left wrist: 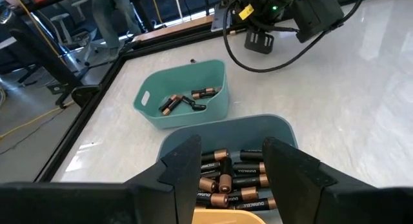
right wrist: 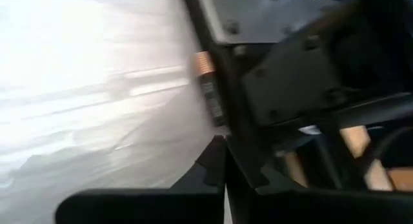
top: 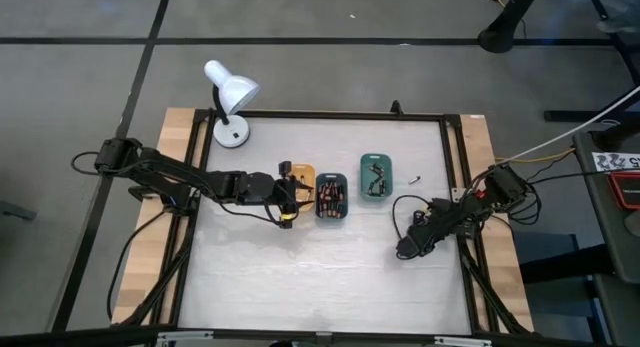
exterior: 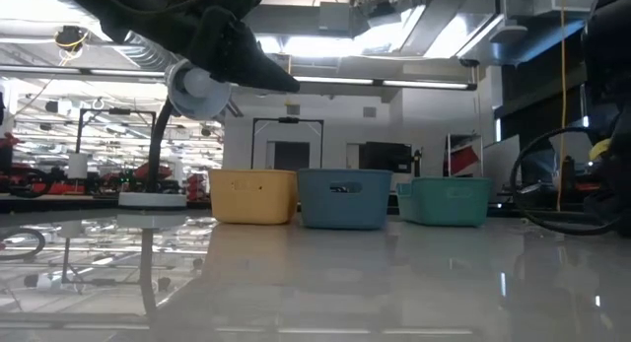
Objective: Sort batteries
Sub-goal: Adjust the batteries
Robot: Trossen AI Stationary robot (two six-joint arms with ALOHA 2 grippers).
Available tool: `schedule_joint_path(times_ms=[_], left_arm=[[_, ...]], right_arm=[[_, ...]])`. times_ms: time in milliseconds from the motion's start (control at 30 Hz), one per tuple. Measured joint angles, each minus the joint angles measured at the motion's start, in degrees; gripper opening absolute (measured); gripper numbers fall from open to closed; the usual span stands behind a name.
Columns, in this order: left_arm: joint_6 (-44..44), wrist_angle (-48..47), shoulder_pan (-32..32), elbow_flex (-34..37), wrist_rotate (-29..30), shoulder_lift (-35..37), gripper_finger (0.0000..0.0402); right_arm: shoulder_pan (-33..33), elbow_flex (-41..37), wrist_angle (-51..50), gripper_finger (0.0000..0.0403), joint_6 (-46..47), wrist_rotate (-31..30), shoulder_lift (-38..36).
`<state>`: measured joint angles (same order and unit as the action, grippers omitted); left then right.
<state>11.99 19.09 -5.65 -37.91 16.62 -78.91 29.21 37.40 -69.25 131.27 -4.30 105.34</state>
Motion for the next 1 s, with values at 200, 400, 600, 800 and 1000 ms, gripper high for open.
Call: schedule_joint_path(times_ms=[200,400,600,800,1000], left_arm=[[0.14,0.05,0.00,0.00,0.00,0.00,0.0156],[0.22,0.00,0.00,0.00,-0.02,0.00,0.0156],[0.70,-0.19,0.00,0.00,-0.02,0.00,0.0156],[0.68,-0.66,-0.33,0.00,-0.07,0.00,0.0156],[1.15,-0.53,-0.72,0.02,-0.09,0.00,0.0156]], right_arm=[[-0.51,4.48,0.21,0.0001,-5.53,-9.07,-1.48],[-0.39,7.43,-4.27,0.0001,-5.26,-7.37,-3.40],[-2.07,0.90,2.30,0.0001,-4.47,-2.47,-3.48],[-3.74,-1.80,4.19,0.0001,-2.48,-0.93,-1.51],[-4.94,-0.02,2.13,0.0001,-2.65,0.61,-1.09]])
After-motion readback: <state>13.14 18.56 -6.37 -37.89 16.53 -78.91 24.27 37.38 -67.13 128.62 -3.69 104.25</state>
